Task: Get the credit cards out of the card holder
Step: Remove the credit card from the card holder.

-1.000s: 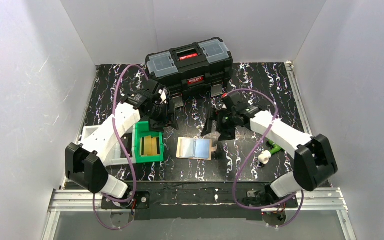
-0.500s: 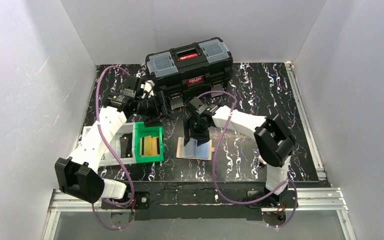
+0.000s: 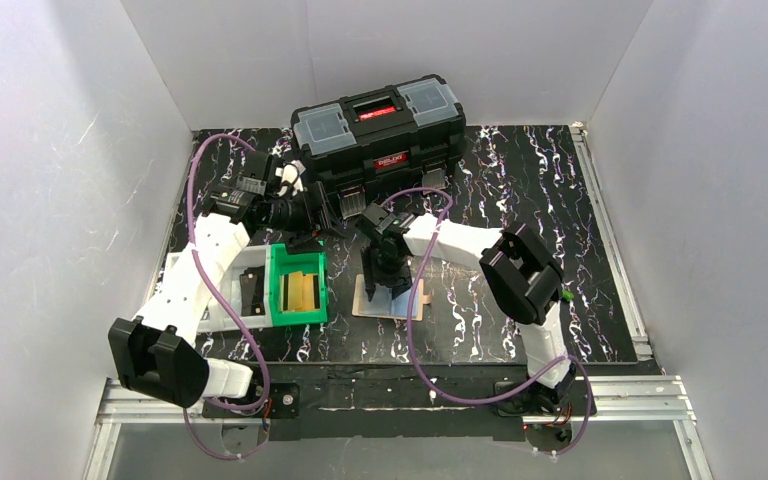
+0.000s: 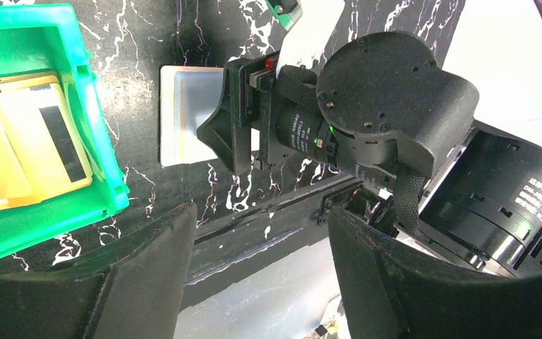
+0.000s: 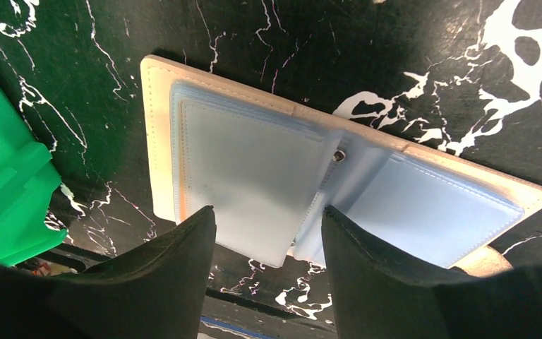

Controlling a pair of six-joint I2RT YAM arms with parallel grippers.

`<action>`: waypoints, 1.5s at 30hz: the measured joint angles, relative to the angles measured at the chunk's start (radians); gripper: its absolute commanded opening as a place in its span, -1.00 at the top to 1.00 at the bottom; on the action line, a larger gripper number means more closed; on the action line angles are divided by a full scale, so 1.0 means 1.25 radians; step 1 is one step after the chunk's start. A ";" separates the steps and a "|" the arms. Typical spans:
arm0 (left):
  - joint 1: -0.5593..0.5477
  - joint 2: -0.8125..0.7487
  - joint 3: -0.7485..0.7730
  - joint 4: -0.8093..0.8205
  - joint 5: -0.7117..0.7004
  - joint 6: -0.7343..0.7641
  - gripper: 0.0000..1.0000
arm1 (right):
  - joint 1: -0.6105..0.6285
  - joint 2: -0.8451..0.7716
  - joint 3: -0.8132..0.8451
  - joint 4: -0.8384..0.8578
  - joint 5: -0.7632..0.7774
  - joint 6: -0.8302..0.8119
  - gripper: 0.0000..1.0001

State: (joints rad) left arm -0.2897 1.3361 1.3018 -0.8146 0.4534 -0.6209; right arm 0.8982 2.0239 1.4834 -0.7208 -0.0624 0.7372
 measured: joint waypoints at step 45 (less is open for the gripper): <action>-0.167 0.314 -0.146 0.150 -0.049 -0.006 0.31 | -0.094 -0.049 -0.153 0.137 -0.153 -0.031 0.83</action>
State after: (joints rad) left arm -0.4988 1.7287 1.1187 -0.6266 0.3927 -0.6281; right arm 0.7803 1.9633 1.2926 -0.5491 -0.2531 0.6987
